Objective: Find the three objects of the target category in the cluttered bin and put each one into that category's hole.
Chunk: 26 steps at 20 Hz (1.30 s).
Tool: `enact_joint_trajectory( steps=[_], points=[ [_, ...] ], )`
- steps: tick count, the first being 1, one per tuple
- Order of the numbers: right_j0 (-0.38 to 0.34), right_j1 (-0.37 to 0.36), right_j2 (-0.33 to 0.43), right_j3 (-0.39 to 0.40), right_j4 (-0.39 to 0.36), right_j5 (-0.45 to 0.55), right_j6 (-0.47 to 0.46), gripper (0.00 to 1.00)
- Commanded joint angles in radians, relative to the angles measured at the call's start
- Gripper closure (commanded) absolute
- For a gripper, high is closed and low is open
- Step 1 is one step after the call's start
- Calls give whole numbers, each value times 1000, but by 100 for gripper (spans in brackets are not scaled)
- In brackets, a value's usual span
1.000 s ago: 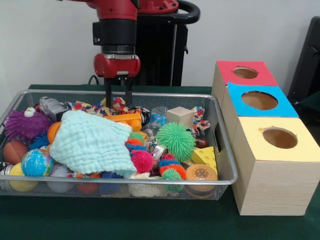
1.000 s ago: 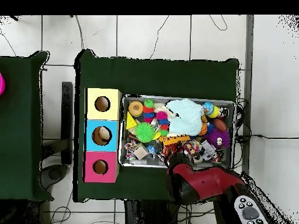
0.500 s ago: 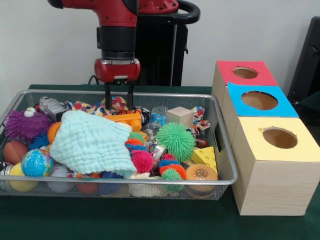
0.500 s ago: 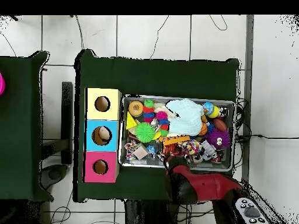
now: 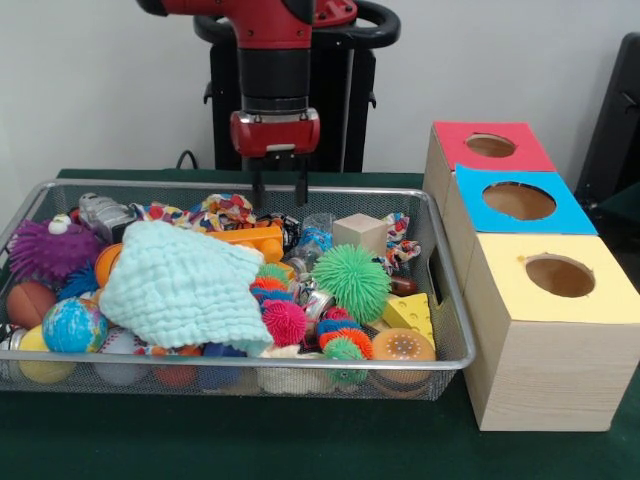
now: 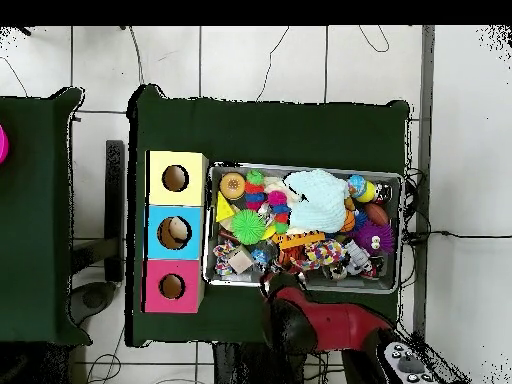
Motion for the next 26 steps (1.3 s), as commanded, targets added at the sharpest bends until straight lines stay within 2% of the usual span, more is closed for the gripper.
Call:
enact_joint_trajectory(
  steps=[1,5,10,16,20,26],
  points=[
    [57,-83,30,37,142,27,268,0],
    [96,-54,11,25,184,-3,271,0],
    [117,87,-32,-40,201,-128,262,0],
    [110,206,-54,-111,197,-221,231,0],
    [114,228,-78,-131,209,-231,215,0],
    [84,214,-37,-127,203,-218,212,0]
  ],
)
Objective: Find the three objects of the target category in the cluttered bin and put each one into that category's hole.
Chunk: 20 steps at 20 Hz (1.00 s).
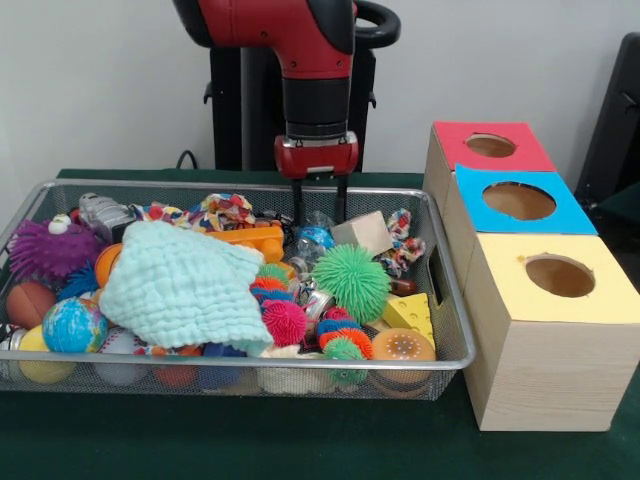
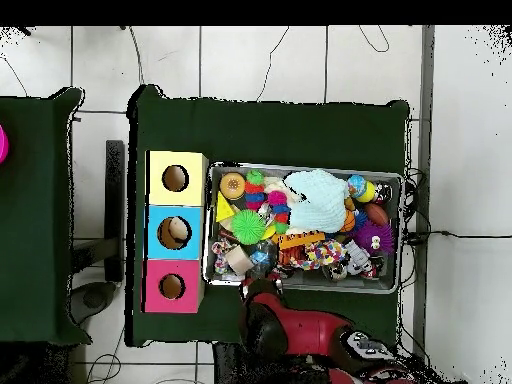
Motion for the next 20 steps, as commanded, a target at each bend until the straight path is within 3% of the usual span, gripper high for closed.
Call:
enact_joint_trajectory(
  steps=[1,14,20],
  points=[
    [-33,46,36,-150,56,-30,205,0],
    [-60,22,97,-171,4,-109,199,0],
    [-99,57,148,-178,-38,-143,207,0]
  ],
)
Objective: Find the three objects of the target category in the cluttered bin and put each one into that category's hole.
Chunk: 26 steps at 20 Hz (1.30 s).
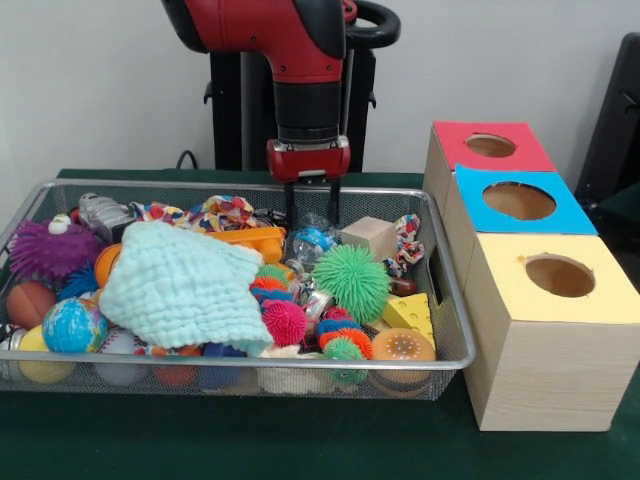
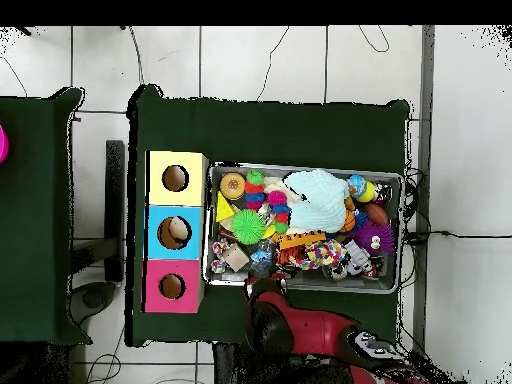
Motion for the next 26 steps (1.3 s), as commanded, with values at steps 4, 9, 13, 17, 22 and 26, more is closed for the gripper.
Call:
enact_joint_trajectory(
  steps=[4,9,13,17,22,26],
  points=[
    [-66,87,153,-182,-44,-163,212,0],
    [-56,105,143,-192,-49,-200,199,0],
    [-56,121,141,-196,-54,-215,200,0],
    [-60,124,143,-198,-64,-223,202,100],
    [-56,123,139,-198,-64,-228,201,100],
    [-46,118,130,-198,-59,-228,194,100]
  ],
)
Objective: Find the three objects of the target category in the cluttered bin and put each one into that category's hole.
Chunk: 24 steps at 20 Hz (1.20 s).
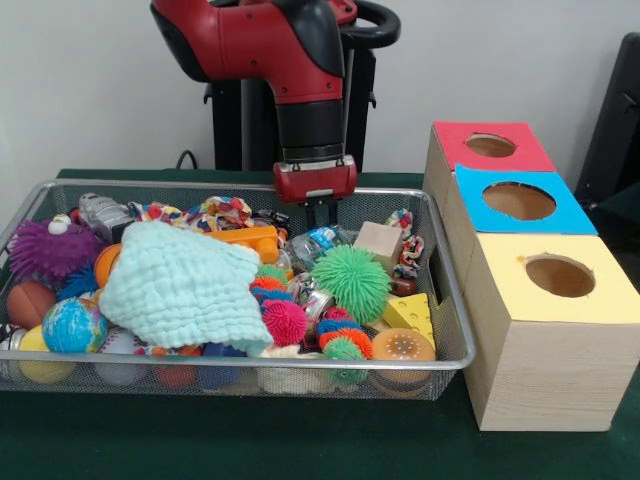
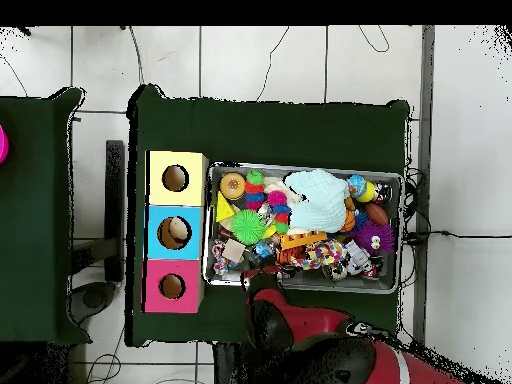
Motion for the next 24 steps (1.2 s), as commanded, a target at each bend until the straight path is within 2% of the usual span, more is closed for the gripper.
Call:
enact_joint_trajectory(
  steps=[1,3,8,14,20,24],
  points=[
    [1,20,85,-160,-1,-68,193,100],
    [2,11,88,-158,-8,-67,189,100],
    [23,-69,77,-122,21,-33,187,100],
    [36,-157,84,-99,45,61,185,100],
    [38,-204,101,-98,53,109,190,100],
    [35,-210,118,-109,45,111,193,100]
  ],
)
